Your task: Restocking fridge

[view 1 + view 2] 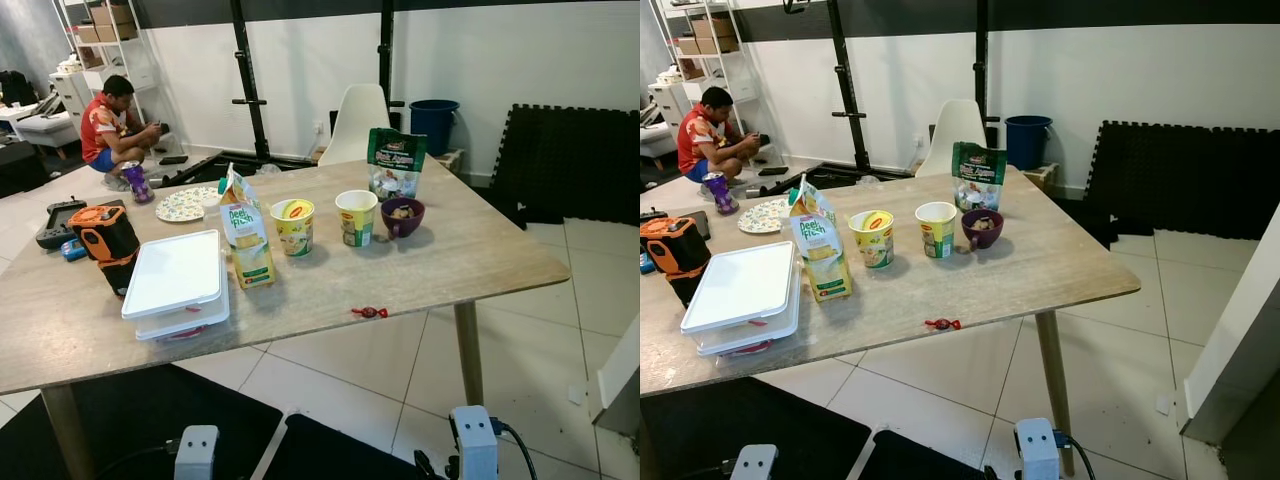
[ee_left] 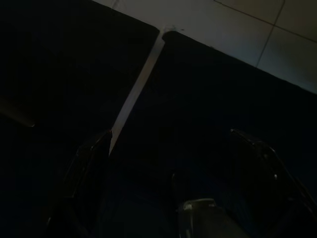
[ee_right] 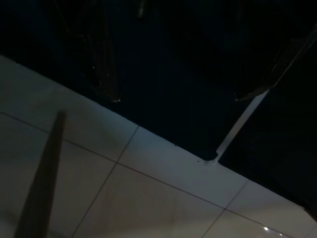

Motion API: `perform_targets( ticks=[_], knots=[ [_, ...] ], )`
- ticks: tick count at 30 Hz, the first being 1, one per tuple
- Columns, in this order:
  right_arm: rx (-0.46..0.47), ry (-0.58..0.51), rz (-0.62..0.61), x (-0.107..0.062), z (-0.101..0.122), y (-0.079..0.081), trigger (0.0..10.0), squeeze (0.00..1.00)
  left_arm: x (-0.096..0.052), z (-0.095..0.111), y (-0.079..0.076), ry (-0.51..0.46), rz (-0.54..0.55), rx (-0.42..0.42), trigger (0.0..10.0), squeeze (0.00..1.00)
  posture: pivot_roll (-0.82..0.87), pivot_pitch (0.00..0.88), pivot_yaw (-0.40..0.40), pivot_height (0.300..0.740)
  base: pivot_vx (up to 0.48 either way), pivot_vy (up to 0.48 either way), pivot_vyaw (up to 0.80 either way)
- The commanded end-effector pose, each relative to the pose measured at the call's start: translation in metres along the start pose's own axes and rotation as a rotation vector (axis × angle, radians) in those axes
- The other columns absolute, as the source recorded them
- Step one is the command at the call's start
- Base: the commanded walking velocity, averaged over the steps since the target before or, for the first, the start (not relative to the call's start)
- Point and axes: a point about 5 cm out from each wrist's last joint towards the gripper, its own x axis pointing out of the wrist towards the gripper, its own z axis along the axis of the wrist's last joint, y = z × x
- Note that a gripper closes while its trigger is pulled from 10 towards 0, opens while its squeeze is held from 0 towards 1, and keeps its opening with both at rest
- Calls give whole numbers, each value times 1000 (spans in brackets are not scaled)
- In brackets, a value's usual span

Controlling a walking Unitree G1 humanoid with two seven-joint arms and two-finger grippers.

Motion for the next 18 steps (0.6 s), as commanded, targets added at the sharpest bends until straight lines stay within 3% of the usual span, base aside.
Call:
perform_targets(
  ticks=[1, 18],
  knots=[
    [-13, 20, 7, -1, -5, 2, 10000, 0, -2, -4, 2, 3, 13, -17, 10000, 0, 36, 31, 48, 734, 0, 0, 0],
    [-37, 25, 14, -1, -3, 0, 10000, 0, -2, -3, 3, -3, 45, 7, 10000, 0, 44, 2, 16, 734, 0, 0, 0]
  ],
)
